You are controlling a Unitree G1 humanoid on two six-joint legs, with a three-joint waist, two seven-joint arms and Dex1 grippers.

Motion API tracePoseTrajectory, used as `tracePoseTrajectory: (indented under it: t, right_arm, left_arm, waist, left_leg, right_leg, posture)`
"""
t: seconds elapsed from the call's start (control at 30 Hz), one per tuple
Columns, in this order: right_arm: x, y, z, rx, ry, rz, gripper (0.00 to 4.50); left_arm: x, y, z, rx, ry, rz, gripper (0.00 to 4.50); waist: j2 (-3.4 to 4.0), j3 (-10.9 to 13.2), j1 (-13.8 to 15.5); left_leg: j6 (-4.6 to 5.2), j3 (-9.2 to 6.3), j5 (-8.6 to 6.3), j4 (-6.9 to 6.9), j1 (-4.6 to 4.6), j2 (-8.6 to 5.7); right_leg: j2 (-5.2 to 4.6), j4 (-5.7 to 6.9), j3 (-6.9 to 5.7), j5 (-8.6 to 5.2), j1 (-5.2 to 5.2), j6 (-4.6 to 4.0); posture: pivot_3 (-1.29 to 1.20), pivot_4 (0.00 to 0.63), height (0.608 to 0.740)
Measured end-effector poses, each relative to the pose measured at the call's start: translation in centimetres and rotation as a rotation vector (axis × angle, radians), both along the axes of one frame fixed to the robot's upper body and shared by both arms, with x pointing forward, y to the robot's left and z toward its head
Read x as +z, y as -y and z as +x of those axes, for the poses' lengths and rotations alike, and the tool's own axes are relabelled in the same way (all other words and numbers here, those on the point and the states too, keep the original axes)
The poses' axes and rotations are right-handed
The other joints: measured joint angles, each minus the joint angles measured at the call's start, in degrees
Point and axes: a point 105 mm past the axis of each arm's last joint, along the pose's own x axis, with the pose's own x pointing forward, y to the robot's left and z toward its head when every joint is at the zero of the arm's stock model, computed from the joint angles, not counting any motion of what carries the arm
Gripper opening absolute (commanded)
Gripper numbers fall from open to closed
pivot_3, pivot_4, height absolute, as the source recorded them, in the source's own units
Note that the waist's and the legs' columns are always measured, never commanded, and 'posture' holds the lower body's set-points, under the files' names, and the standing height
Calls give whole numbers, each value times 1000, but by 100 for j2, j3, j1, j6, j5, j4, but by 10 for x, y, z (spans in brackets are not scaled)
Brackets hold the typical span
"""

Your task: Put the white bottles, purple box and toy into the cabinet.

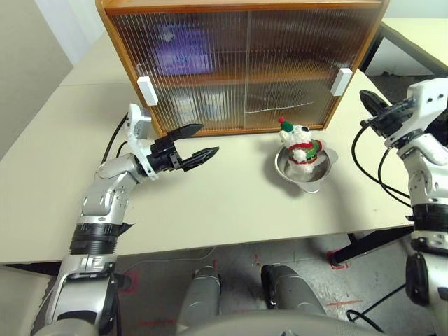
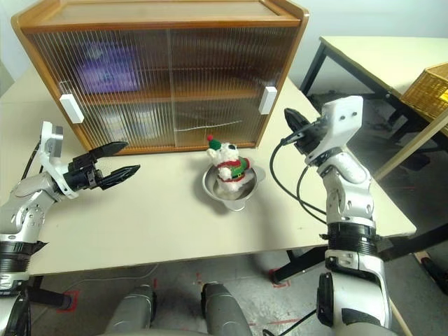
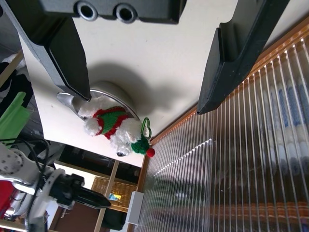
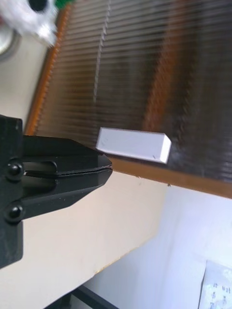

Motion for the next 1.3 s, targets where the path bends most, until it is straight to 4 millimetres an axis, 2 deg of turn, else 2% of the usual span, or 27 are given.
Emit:
tracePoseTrajectory:
  t: [0.23, 0.4, 0.83, 1.03, 1.3]
  right_arm:
    - [1, 7, 16, -31, -34, 9, 20]
    - [10, 6, 24, -22, -33, 4, 20]
    - [1, -6, 30, 32, -104, -24, 20]
    - [13, -10, 34, 42, -93, -22, 20]
    - [10, -16, 36, 65, -126, -13, 20]
  left_arm:
    - [0, 2, 0, 2, -2, -9, 4500]
    - [1, 4, 0, 1, -3, -14, 4500]
    - [0, 7, 1, 8, -6, -31, 4500]
    - [0, 8, 1, 6, -7, -35, 4500]
    - [0, 9, 1, 4, -7, -41, 4500]
  waist:
    - [4, 2, 4]
    - [9, 4, 3]
    - [12, 6, 18]
    - [13, 6, 18]
    - [13, 6, 18]
  left_leg:
    - [0, 0, 0, -3, -1, 6]
    - [0, 1, 0, -6, -1, 11]
    - [0, 10, 0, -5, -2, 35]
    - [0, 9, 0, -6, -2, 37]
    - [-1, 10, 0, -6, -2, 37]
  right_leg:
    - [0, -1, 6, 14, -1, -24]
    - [1, -2, 6, 19, -3, -32]
    - [9, -3, 6, 23, -4, -39]
    - [9, -4, 6, 22, -4, -38]
    - [10, -3, 7, 22, -5, -37]
  posture:
    - [21, 87, 740]
    - [25, 89, 740]
    - [28, 92, 740]
    - [29, 91, 740]
    - [29, 87, 740]
